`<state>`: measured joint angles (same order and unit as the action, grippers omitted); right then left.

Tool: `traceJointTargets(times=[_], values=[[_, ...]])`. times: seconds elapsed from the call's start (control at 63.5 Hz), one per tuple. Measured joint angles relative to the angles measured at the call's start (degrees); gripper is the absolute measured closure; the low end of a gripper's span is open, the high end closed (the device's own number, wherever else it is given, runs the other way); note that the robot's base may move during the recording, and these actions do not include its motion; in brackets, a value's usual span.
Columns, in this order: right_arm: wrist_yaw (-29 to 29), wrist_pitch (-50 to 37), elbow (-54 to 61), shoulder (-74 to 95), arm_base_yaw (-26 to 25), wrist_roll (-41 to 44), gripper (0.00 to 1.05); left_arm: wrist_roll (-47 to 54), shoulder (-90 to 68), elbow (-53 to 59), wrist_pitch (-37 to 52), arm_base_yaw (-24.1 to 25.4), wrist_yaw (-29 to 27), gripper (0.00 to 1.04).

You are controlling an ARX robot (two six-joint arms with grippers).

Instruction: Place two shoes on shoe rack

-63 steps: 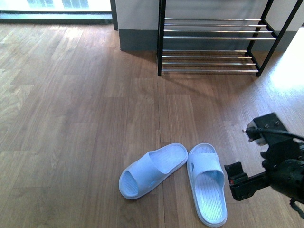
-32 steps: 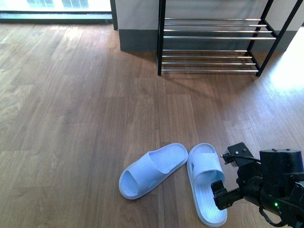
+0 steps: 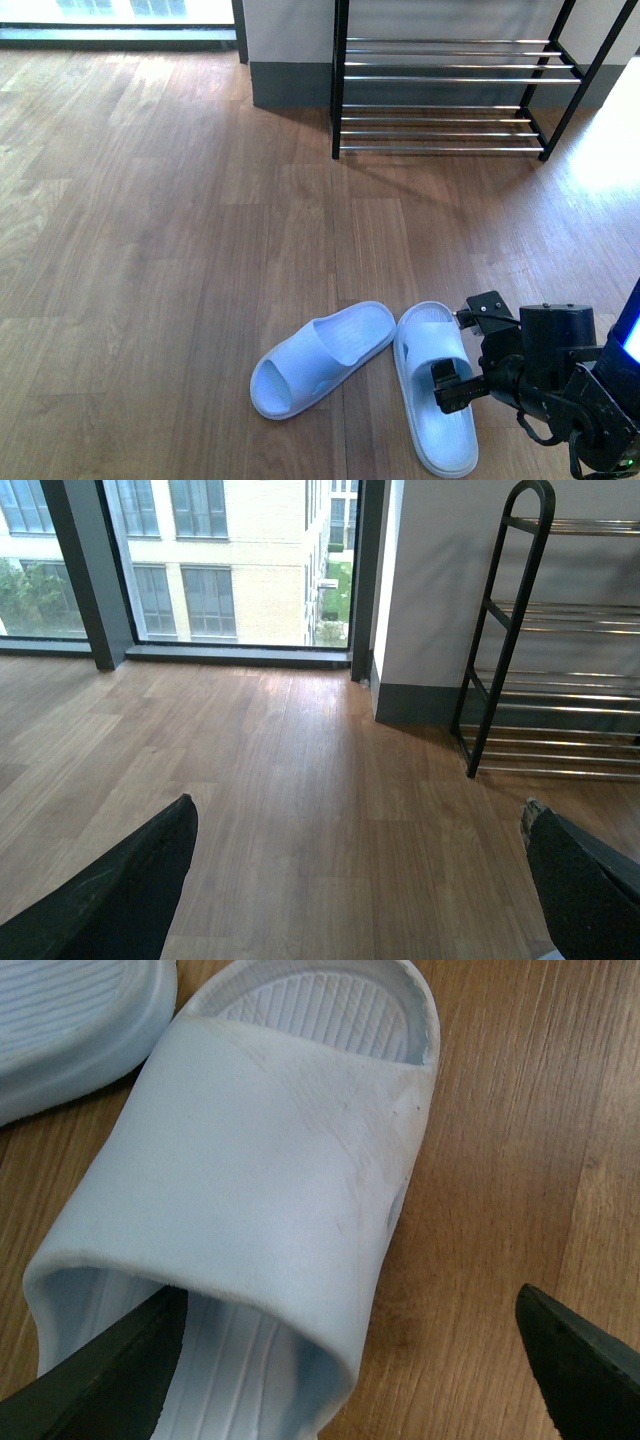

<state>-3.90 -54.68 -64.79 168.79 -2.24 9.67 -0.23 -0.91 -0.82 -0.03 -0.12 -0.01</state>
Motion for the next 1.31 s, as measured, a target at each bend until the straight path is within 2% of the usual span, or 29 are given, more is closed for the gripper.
traceJointTargets(times=[0.047,0.221,0.425,0.52,0.63,0.756,0.929,1.15,1.307], values=[[0.0,0.1,-0.4,0.2,0.2,-0.3,0.32,0.0,0.0,0.0,0.0,0.0,0.0,0.09],[-0.1,0.2,-1.0,1.0,0.9,-2.2,0.74,0.0,0.0,0.0,0.0,0.0,0.0,0.09],[1.0,-1.2,0.5,0.5,0.8,-3.9,1.03,0.0,0.0,0.0,0.0,0.0,0.0,0.09],[1.9,-2.5,3.2,-1.5,0.5,-4.9,1.03,0.0,0.0,0.0,0.0,0.0,0.0,0.09],[5.6,-3.5,7.4,-5.7,0.0,-7.2,1.03,0.0,0.0,0.0,0.0,0.0,0.0,0.09],[8.4,-4.7,14.5,-15.1,-1.9,-8.9,1.03,0.0,0.0,0.0,0.0,0.0,0.0,0.09],[9.3,-4.4,24.1,-29.8,-4.8,-9.3,1.03,0.0,0.0,0.0,0.0,0.0,0.0,0.09],[6.8,2.5,35.0,-54.1,-8.7,-10.2,1.03,0.0,0.0,0.0,0.0,0.0,0.0,0.09],[4.7,12.5,40.1,-74.6,-11.0,-11.5,1.03,0.0,0.0,0.0,0.0,0.0,0.0,0.09]])
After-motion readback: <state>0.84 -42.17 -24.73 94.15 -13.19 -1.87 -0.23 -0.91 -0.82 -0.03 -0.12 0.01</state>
